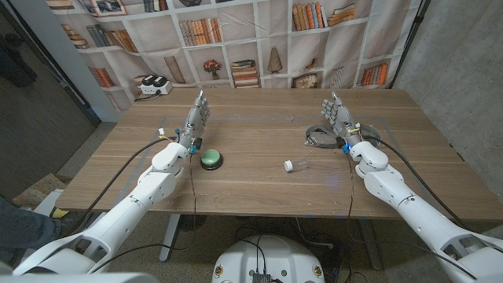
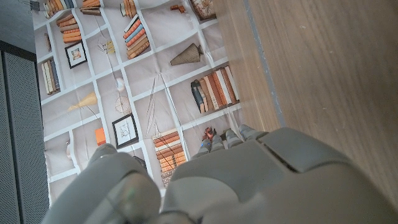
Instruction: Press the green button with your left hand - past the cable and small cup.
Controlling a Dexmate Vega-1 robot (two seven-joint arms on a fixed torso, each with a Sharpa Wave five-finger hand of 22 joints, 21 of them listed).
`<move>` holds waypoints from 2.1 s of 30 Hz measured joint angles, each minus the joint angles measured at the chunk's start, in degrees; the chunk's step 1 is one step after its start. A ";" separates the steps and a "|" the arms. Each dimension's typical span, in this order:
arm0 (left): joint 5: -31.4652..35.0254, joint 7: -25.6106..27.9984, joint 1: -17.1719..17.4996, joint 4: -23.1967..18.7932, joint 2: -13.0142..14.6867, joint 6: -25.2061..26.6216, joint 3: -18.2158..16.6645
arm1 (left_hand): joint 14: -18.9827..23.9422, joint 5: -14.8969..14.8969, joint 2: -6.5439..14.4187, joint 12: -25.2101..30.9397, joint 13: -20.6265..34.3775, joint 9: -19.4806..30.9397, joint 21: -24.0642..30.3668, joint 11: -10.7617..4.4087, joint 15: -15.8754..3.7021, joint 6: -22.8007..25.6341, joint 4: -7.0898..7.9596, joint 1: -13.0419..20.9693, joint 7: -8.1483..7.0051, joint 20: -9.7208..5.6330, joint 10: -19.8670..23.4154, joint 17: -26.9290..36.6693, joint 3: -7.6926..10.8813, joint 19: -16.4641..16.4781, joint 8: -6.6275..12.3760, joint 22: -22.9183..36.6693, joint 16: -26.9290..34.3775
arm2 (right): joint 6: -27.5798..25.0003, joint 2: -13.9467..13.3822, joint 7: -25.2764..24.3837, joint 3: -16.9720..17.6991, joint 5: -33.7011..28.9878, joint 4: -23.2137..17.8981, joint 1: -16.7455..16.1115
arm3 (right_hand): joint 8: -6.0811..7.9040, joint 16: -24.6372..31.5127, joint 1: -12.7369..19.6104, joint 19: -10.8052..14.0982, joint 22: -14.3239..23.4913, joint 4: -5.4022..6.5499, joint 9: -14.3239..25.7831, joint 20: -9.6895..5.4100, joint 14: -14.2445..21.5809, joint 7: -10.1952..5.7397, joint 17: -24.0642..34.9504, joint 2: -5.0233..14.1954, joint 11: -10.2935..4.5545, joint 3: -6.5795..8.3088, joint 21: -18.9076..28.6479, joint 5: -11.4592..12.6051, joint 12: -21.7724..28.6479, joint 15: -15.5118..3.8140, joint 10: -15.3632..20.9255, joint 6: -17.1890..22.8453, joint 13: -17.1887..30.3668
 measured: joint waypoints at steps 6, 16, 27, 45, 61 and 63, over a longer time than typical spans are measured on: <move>0.19 0.34 0.23 -0.65 0.29 0.25 -0.12 | 0.00 0.00 0.08 0.00 0.00 0.09 0.00 0.00 0.00 0.00 0.00 0.67 0.00 0.00 0.00 0.00 0.00 0.00 0.00 0.00 0.00 | 0.34 0.21 0.00 -0.15 -0.07 0.00 -0.13 | 0.23 0.00 0.00 0.00 0.00 0.00 0.00 0.00 0.00 0.00 0.00 0.00 0.00 0.00 0.00 0.00 0.00 0.00 0.00 0.00 0.30; 0.59 0.57 0.77 -2.01 1.10 0.34 -0.30 | 0.01 0.00 0.68 0.00 0.00 0.09 0.00 0.00 0.00 0.00 -0.01 1.27 0.00 0.00 0.00 0.00 0.00 0.00 0.00 0.00 0.45 | 1.12 0.22 -0.57 -0.19 -0.57 -0.93 -0.98 | 0.23 0.00 0.00 -0.01 -0.01 0.00 -0.01 0.00 0.31 -0.01 -0.01 0.00 0.00 0.00 0.00 0.00 0.00 0.30 0.00 -0.01 0.33; 0.80 0.39 1.48 -2.86 1.76 0.33 -0.44 | 0.01 0.00 1.29 0.40 -0.01 0.08 0.42 0.21 0.00 0.01 -0.33 1.88 0.00 0.00 0.21 0.00 0.32 0.01 0.45 -0.01 0.44 | 2.03 -0.05 -0.89 -0.24 -1.26 -2.23 -1.57 | 0.23 -0.01 0.00 0.21 -0.01 0.00 -0.01 0.22 0.32 -0.32 -0.01 0.00 0.30 -0.01 0.00 0.00 0.00 0.30 0.31 0.29 0.33; 2.74 0.85 4.18 -5.80 3.64 -1.55 -0.48 | 4.29 0.00 2.65 1.85 -0.01 -0.09 1.55 0.14 -0.04 4.87 -1.61 5.51 0.32 -0.11 5.86 -0.02 1.10 4.03 1.46 -0.16 1.49 | 2.57 -0.29 -0.82 -0.30 -1.62 -3.25 -1.71 | 0.23 -0.01 0.00 0.42 -0.02 0.00 -0.02 0.00 0.52 -0.42 -0.02 0.00 0.52 -0.01 0.00 0.00 0.00 0.09 0.53 0.81 0.32; 3.85 -0.65 5.89 -5.92 5.21 -4.95 -1.12 | 9.34 -0.74 3.67 2.50 -0.02 0.08 2.40 0.39 -0.28 9.86 -2.16 6.56 0.60 0.16 10.89 -0.02 0.55 9.08 2.11 -0.16 1.95 | 1.68 -0.22 -1.61 -0.65 -2.49 -3.39 -1.05 | 0.23 -0.01 0.30 0.41 -0.02 -0.50 -0.03 0.01 0.52 -0.22 -0.02 0.30 0.20 -0.02 0.00 0.00 0.00 0.09 0.85 1.01 0.32; 4.35 -1.15 6.12 -5.49 5.33 -6.40 -1.25 | 9.77 -0.74 3.16 2.63 -0.02 0.08 2.71 0.34 -0.08 10.44 -2.16 7.08 0.72 0.11 11.24 -0.02 0.55 9.78 2.47 -0.16 1.94 | 1.43 -0.33 -1.89 -0.70 -2.67 -3.90 -1.02 | 0.23 -0.01 0.30 0.41 -0.02 -0.49 -0.03 0.01 0.52 -0.22 -0.02 0.30 0.20 -0.01 -0.01 0.00 0.00 0.09 0.85 1.01 0.32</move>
